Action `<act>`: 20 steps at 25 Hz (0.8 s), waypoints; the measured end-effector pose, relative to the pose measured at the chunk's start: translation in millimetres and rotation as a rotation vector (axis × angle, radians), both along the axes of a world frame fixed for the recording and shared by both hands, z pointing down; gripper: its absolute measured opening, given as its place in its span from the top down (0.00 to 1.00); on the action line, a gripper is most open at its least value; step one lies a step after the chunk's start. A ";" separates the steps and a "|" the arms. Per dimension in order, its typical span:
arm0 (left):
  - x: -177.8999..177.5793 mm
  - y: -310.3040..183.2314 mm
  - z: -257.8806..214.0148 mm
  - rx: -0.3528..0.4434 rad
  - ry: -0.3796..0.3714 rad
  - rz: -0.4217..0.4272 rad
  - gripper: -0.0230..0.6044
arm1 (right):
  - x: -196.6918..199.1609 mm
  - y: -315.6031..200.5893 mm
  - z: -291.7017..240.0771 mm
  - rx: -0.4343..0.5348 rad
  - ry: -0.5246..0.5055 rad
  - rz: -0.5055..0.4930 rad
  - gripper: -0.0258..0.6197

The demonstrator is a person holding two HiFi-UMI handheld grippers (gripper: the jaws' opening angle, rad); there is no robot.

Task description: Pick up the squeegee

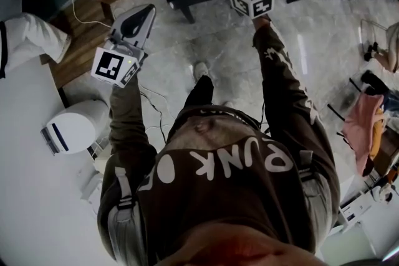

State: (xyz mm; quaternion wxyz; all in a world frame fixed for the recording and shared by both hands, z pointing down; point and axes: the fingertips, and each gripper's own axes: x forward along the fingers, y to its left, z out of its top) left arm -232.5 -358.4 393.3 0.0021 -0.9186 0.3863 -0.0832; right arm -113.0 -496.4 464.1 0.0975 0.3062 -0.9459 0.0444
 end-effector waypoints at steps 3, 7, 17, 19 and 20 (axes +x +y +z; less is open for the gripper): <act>-3.3 -9.5 3.4 -0.004 0.003 0.002 0.96 | -5.2 -14.8 8.5 -0.013 0.008 0.009 0.08; -9.3 -22.8 8.7 -0.010 0.005 -0.006 0.96 | -8.7 -28.9 24.8 -0.036 0.024 0.020 0.09; -17.1 -39.6 21.8 -0.033 0.029 -0.001 0.96 | -23.3 -69.6 67.5 -0.103 0.077 0.063 0.11; -19.3 -41.1 24.1 -0.037 0.034 -0.001 0.96 | -26.7 -78.0 74.9 -0.116 0.092 0.071 0.12; -20.2 -41.9 25.2 -0.039 0.036 -0.001 0.96 | -27.7 -82.0 79.2 -0.125 0.099 0.076 0.12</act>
